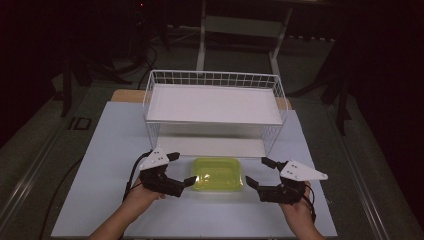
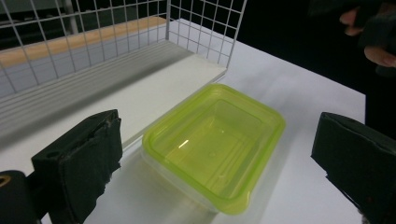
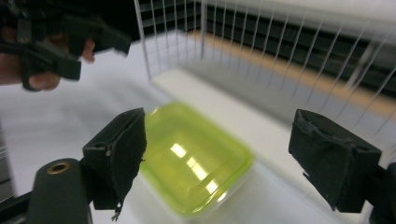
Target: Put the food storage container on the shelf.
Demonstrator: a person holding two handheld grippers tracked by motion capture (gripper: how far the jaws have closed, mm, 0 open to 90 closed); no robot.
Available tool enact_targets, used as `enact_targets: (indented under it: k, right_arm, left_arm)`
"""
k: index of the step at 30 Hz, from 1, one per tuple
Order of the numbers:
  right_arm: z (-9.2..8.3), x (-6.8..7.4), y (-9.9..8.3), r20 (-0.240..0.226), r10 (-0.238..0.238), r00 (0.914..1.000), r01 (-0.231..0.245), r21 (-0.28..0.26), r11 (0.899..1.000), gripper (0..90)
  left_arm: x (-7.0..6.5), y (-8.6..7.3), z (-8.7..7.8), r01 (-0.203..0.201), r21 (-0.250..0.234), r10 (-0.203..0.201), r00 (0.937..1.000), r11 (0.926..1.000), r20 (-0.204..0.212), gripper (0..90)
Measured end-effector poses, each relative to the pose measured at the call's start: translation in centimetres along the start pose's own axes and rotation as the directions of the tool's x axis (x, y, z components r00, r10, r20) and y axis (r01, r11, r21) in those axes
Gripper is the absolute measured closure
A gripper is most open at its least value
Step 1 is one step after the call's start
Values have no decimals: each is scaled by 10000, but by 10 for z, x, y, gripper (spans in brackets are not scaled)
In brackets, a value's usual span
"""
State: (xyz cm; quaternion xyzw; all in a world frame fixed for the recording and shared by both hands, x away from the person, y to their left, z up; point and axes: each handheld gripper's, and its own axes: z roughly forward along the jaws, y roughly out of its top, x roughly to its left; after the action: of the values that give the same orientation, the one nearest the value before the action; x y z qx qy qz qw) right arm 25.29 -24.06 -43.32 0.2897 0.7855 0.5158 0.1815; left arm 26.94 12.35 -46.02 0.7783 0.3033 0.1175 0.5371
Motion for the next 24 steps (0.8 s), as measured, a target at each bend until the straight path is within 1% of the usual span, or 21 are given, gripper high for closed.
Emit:
enact_targets:
  k: [2,3,4,5,6,7,8,9,10,11,12,13,14,16,17,18,19,21,22,23,24]
  right_arm:
    - [9,-2,-3,-78,129,9999,-126,399,9991,188]
    - [14,-3,-5,-128,251,9996,-245,442,9987,188]
    - [14,-3,-5,-128,251,9996,-245,442,9987,188]
    - [22,-6,-8,-161,409,9990,-398,643,9971,184]
    - [26,-7,-9,-137,443,9989,-430,794,9959,167]
    - [30,-7,-9,-218,514,9984,-492,911,9946,128]
    - [35,-6,-10,-240,513,9984,-485,1069,9931,122]
    - [38,-6,-11,-40,361,9993,-354,1155,9927,121]
    - [38,-6,-11,-40,361,9993,-354,1155,9927,121]
    - [46,-5,-12,106,439,9990,-449,1364,9896,113]
    - [48,-5,-12,136,540,9985,-553,1323,9897,106]
    - [51,-5,-13,185,527,9984,-545,1216,9911,106]
    - [54,-4,-14,235,478,9986,-504,1290,9904,106]
    - [58,-7,-16,298,814,9962,-848,1421,9862,107]
    - [61,-8,-17,314,861,9958,-900,1585,9832,107]
    - [61,-8,-17,314,861,9958,-900,1585,9832,107]
    - [63,-9,-20,439,862,9953,-926,1725,9807,131]
    - [66,-11,-22,486,956,9942,-1032,1899,9764,134]
    - [66,-11,-22,486,956,9942,-1032,1899,9764,134]
    - [68,-12,-24,464,1158,9922,-1229,2035,9713,141]
    - [69,-13,-25,514,1236,9910,-1317,2094,9689,154]
  left_arm:
    - [2,1,7,295,191,-289,9991,9994,-305,24]
    - [3,2,10,465,277,-455,9984,9985,-337,24]
    - [3,2,10,465,277,-455,9984,9985,-337,24]
    - [6,2,16,715,448,-702,9971,9964,-295,24]
    - [6,2,16,715,448,-702,9971,9964,-295,24]
    - [7,1,22,1068,659,-1043,9937,9921,-398,24]
    - [8,1,25,1186,780,-1155,9924,9899,-436,25]
    - [9,1,28,1285,860,-1250,9911,9880,-449,25]
    - [9,1,28,1285,860,-1250,9911,9880,-449,26]
    - [12,-1,33,1570,1042,-1525,9870,9821,-502,42]
    - [14,-2,34,1668,1074,-1611,9851,9801,-601,67]
    - [15,-3,35,1786,1132,-1739,9835,9774,-509,92]
    - [16,-4,37,1910,1176,-1852,9809,9745,-587,106]
    - [18,-8,39,2106,1333,-2034,9769,9685,-657,140]
    - [19,-10,40,2228,1417,-2149,9742,9645,-692,145]
    - [19,-10,40,2228,1417,-2149,9742,9645,-692,146]
    - [20,-13,43,2446,1668,-2355,9692,9552,-724,155]
    - [21,-17,47,2673,1890,-2555,9631,9449,-847,161]
    - [21,-17,47,2673,1890,-2555,9631,9449,-847,189]
    - [22,-20,50,2995,2055,-2848,9535,9317,-984,196]
    - [22,-22,52,3128,2150,-2978,9494,9252,-998,217]
